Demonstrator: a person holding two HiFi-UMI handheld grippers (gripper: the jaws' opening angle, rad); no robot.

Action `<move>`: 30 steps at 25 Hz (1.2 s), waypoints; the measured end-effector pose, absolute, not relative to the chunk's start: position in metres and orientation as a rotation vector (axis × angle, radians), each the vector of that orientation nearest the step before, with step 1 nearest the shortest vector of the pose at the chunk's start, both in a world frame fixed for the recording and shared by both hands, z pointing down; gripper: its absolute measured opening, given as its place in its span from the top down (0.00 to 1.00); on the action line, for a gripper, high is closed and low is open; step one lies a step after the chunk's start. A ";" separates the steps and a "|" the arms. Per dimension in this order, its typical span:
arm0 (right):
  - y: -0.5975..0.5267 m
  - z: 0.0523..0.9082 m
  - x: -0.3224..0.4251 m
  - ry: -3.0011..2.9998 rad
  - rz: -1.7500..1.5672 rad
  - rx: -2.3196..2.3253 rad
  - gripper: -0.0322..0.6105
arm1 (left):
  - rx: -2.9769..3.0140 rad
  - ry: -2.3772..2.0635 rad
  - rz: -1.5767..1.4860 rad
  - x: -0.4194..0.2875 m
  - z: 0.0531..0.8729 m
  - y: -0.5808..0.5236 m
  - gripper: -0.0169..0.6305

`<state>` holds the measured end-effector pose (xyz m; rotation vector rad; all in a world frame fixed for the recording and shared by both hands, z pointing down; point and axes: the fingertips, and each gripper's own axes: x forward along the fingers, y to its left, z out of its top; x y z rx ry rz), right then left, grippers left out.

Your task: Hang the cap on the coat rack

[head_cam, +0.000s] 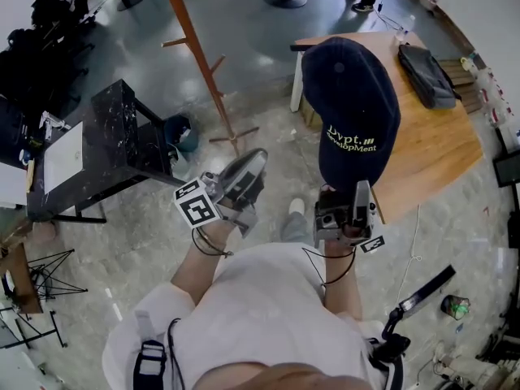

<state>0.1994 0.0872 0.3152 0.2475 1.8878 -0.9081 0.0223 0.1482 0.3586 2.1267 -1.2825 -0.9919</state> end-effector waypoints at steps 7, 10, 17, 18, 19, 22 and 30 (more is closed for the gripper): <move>-0.007 0.301 0.188 1.868 -0.910 0.277 0.88 | 2.138 -1.321 -0.987 0.007 0.343 0.062 0.96; -0.045 0.294 0.184 1.875 -0.906 0.293 0.88 | 2.137 -1.336 -0.991 0.003 0.337 0.026 0.96; -0.135 0.284 0.171 1.883 -0.913 0.342 0.88 | 2.129 -1.378 -1.013 -0.007 0.329 -0.058 0.96; -0.153 0.282 0.167 1.884 -0.920 0.349 0.88 | 2.123 -1.387 -1.016 -0.010 0.328 -0.075 0.96; -0.170 0.281 0.164 1.884 -0.928 0.355 0.88 | 2.117 -1.396 -1.018 -0.013 0.327 -0.091 0.96; -0.197 0.286 0.159 1.879 -0.937 0.376 0.88 | 2.115 -1.418 -1.020 -0.015 0.331 -0.116 0.96; -0.202 0.295 0.158 1.871 -0.946 0.428 0.88 | 2.109 -1.464 -1.045 -0.015 0.341 -0.118 0.96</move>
